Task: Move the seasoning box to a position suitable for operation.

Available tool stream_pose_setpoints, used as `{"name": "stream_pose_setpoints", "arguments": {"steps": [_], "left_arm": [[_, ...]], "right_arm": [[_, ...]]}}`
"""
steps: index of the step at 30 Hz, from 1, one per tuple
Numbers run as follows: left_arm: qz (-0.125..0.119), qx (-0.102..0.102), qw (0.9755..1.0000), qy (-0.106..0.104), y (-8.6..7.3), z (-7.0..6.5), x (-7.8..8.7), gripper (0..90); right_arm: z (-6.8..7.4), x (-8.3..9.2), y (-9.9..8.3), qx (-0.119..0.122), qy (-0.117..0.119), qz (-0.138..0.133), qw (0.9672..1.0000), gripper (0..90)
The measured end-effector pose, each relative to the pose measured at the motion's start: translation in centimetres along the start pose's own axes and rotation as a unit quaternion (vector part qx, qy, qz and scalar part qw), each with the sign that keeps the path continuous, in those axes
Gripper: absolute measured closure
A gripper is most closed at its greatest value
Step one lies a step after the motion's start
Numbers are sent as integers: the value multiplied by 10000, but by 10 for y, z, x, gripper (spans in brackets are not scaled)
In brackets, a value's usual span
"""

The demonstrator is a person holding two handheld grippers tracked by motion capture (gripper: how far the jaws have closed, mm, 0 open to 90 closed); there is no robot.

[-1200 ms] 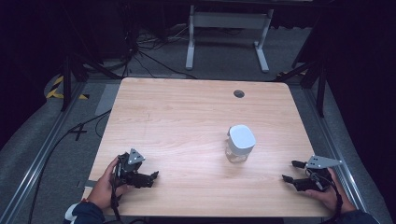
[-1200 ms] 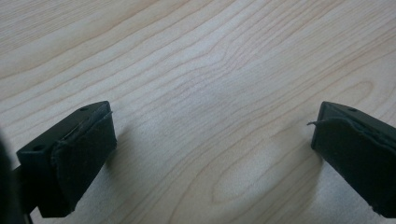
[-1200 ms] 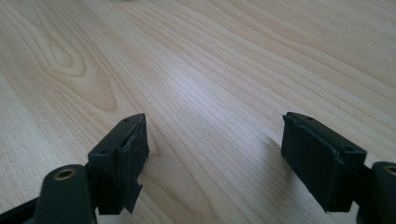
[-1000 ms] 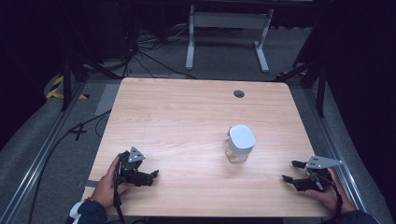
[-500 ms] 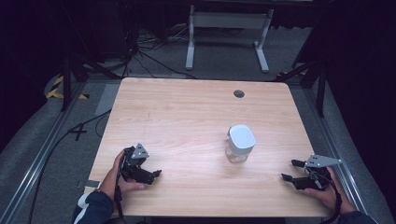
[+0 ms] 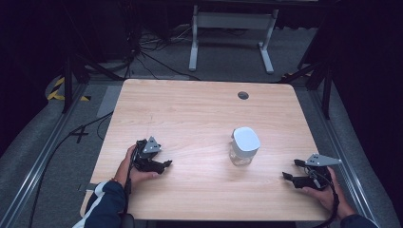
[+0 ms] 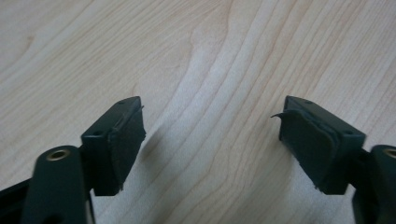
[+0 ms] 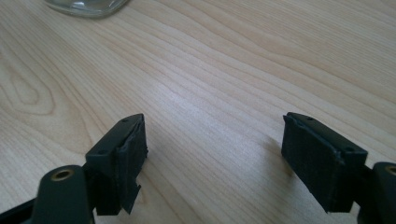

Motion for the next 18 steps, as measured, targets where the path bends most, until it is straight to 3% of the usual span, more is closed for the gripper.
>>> {"name": "stream_pose_setpoints", "arguments": {"steps": [5,6,7,8,12,14,15,18], "left_arm": [[39,-47,10000,4,-1,2,2,268],[69,1,10000,-13,-3,3,4,269],[-73,140,9999,18,-5,7,10,269],[-73,140,9999,18,-5,7,10,269],[-158,344,9993,-7,-8,14,29,266],[-467,443,9979,120,-5,20,48,267],[-721,670,9951,122,-2,22,61,259],[-726,474,9958,303,9,21,74,257]], "right_arm": [[0,0,0,7,-14,1,10000,222],[1,1,0,2,-16,5,10000,222],[1,1,-1,-5,-24,9,10000,223],[1,1,-1,-5,-24,9,10000,223],[0,0,0,31,47,12,10000,226],[0,-2,2,56,78,16,10000,225],[1,-5,4,93,113,-11,9999,225],[2,-8,7,168,188,-17,9997,224]]}}
Point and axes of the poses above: each handheld gripper's, and its own axes: x roughly backward along the jaws, y roughly out of its top, z roughly to its left, the point moved 4 cm from there along -x, roughly forward along the jaws, and after that the axes turned 2 degrees about -y, right-handed, at the moved point
